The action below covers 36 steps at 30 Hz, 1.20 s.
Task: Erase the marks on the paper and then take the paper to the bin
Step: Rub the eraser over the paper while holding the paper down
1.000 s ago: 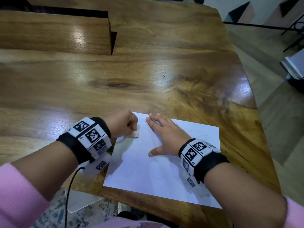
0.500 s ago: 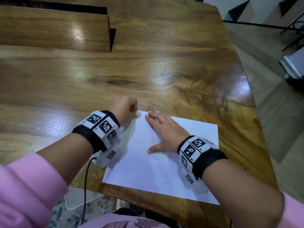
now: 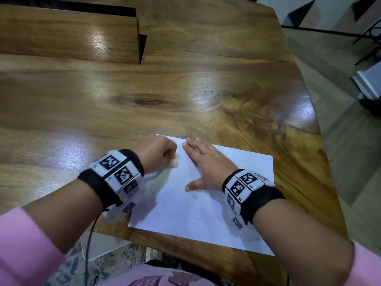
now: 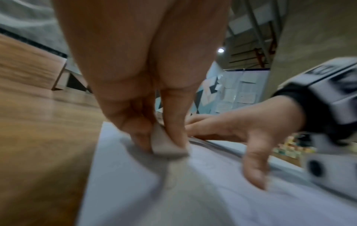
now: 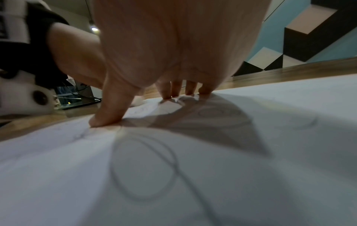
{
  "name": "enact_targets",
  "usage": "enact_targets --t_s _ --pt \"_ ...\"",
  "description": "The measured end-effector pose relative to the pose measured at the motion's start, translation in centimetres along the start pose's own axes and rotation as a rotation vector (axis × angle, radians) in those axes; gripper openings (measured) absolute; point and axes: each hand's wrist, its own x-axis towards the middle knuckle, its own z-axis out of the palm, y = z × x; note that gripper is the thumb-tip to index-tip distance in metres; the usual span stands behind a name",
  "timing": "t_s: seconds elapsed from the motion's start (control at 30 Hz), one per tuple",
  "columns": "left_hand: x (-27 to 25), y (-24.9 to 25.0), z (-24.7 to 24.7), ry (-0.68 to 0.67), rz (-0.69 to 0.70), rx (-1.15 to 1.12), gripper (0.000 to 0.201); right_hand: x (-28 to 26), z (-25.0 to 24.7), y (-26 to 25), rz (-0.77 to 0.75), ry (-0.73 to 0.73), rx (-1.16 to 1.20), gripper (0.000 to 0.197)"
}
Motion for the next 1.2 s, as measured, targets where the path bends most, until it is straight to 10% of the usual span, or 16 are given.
enact_targets --t_s 0.1,0.27,0.43,0.63,0.8,0.97,1.2 --pt "-0.3 0.0 -0.6 -0.127 -0.017 0.006 0.028 0.0 0.0 0.1 -0.002 -0.003 0.003 0.113" --pt "1.7 1.1 -1.1 0.143 -0.038 0.000 0.009 0.0 -0.1 0.0 -0.006 0.001 -0.009 0.113" --pt "-1.5 0.3 -0.3 -0.201 -0.019 0.034 0.022 -0.1 -0.1 0.0 -0.004 -0.002 0.008 0.113" --pt "1.1 1.5 -0.8 0.142 -0.027 0.040 0.013 -0.1 -0.2 -0.1 0.000 -0.008 0.018 0.113" --pt "-1.6 -0.1 -0.2 -0.169 -0.032 0.003 0.017 -0.1 0.0 0.0 0.000 -0.003 0.018 0.113" --pt "1.5 0.7 -1.1 0.177 -0.047 -0.018 0.010 0.0 0.1 0.1 -0.002 0.006 0.013 0.113" --pt "-1.6 -0.5 -0.4 -0.208 -0.017 0.025 0.022 -0.1 0.0 0.1 -0.009 -0.003 0.002 0.113"
